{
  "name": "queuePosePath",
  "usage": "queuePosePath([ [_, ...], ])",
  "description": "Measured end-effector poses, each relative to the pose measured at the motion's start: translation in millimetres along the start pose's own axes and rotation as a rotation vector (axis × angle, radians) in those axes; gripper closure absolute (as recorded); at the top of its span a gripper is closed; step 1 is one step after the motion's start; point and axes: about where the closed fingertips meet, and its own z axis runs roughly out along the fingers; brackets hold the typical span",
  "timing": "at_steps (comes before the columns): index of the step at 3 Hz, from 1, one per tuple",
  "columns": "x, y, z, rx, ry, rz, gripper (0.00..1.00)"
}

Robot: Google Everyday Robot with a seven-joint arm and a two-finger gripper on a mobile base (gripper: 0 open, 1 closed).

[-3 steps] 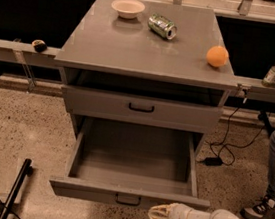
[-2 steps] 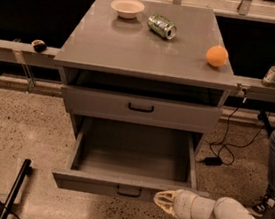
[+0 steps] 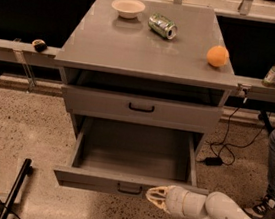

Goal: Close middle drawer

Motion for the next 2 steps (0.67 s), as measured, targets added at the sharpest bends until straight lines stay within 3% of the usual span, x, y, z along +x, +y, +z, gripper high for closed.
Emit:
queuePosePath([
  [1, 9.0, -9.9, 23.8, 0.039, -0.043, 0.086, 1.00],
  [2, 27.4, -26.9, 39.4, 0.110, -0.065, 0.172, 1.00],
])
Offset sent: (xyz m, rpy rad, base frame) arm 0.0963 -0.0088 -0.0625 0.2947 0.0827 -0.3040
